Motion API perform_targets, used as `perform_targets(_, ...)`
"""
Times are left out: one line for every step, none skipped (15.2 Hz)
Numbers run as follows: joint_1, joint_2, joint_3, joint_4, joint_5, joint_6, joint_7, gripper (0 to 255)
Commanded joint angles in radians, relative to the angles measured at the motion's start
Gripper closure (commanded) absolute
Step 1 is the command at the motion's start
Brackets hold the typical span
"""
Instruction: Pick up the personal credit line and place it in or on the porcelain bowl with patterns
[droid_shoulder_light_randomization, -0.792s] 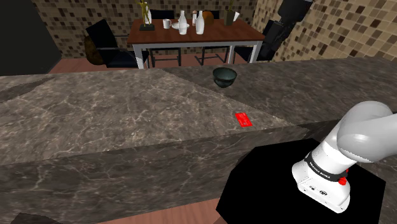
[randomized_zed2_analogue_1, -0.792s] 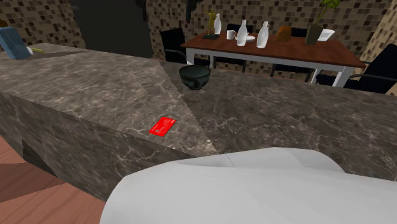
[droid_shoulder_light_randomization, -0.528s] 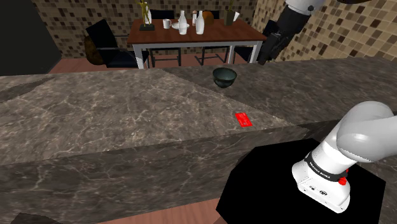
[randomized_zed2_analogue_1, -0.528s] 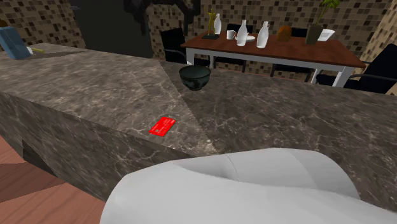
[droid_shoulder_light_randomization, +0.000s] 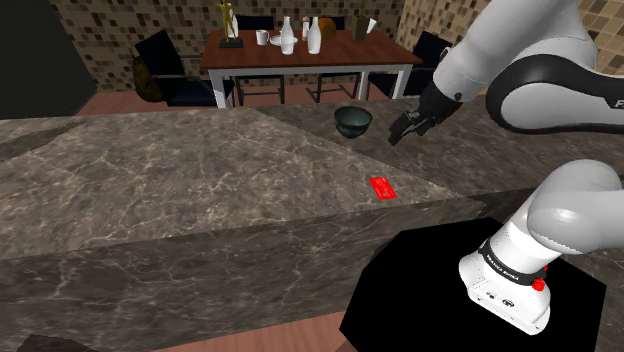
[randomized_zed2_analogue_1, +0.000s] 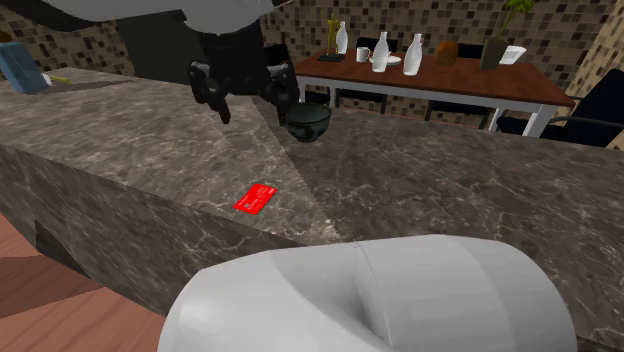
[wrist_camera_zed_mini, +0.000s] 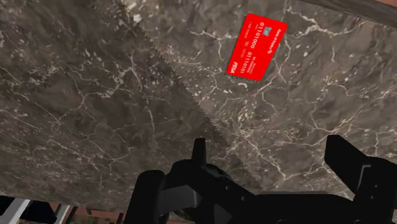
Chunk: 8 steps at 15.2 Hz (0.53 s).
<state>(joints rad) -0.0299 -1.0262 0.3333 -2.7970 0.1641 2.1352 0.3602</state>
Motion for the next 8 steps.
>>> perform_targets(-0.008, -0.014, 0.081, -0.079, 0.02, 0.101, 0.096, 0)
perform_targets(-0.012, -0.013, 0.126, -0.112, 0.031, 0.148, 0.146, 0)
perform_targets(-0.018, -0.008, 0.174, -0.141, 0.043, 0.196, 0.198, 0)
perform_targets(-0.025, 0.004, 0.226, -0.166, 0.054, 0.246, 0.253, 0)
perform_targets(-0.037, 0.021, 0.281, -0.188, 0.065, 0.297, 0.309, 0)
perform_targets(-0.053, 0.043, 0.34, -0.206, 0.074, 0.348, 0.369, 0)
perform_targets(-0.075, 0.071, 0.403, -0.219, 0.082, 0.401, 0.431, 0)
perform_targets(-0.105, 0.102, 0.471, -0.229, 0.088, 0.454, 0.495, 0)
